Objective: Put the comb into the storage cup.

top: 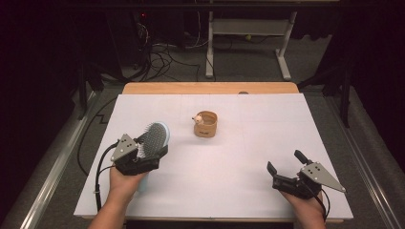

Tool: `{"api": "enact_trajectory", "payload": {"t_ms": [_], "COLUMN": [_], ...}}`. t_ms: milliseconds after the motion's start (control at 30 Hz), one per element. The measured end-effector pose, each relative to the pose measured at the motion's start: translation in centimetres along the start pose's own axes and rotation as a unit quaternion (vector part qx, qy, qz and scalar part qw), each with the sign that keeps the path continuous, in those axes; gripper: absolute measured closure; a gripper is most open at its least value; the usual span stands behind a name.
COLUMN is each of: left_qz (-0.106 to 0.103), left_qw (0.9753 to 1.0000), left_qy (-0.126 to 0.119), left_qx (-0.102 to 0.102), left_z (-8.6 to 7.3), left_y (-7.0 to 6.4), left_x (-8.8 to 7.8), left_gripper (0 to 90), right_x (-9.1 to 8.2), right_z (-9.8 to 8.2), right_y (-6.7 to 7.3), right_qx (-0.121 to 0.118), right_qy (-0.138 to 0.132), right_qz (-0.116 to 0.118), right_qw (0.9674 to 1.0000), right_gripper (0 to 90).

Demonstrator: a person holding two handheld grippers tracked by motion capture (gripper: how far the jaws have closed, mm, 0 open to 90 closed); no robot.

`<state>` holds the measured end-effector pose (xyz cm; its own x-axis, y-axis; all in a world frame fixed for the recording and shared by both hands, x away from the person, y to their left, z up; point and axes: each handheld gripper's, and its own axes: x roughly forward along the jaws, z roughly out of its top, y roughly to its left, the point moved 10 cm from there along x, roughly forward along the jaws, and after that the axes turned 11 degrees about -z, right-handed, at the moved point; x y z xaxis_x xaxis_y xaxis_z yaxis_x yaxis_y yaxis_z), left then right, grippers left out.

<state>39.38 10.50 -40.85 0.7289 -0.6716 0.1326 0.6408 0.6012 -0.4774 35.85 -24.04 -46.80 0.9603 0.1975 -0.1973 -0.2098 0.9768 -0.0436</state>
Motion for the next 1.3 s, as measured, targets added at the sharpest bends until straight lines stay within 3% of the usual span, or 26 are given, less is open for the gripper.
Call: {"api": "enact_trajectory", "payload": {"t_ms": [1300], "left_qz": [-0.059], "left_qw": [0.9978], "left_qy": [0.025], "left_qx": [0.015], "left_z": [-2.3], "left_y": [-5.5], "left_x": [4.9], "left_gripper": [20.8], "right_x": [0.1], "right_z": [-0.1], "right_y": [0.2], "right_qx": [-0.002], "right_qy": [0.002], "right_qz": [0.003], "right_qw": [1.0], "right_gripper": [0.4]}}
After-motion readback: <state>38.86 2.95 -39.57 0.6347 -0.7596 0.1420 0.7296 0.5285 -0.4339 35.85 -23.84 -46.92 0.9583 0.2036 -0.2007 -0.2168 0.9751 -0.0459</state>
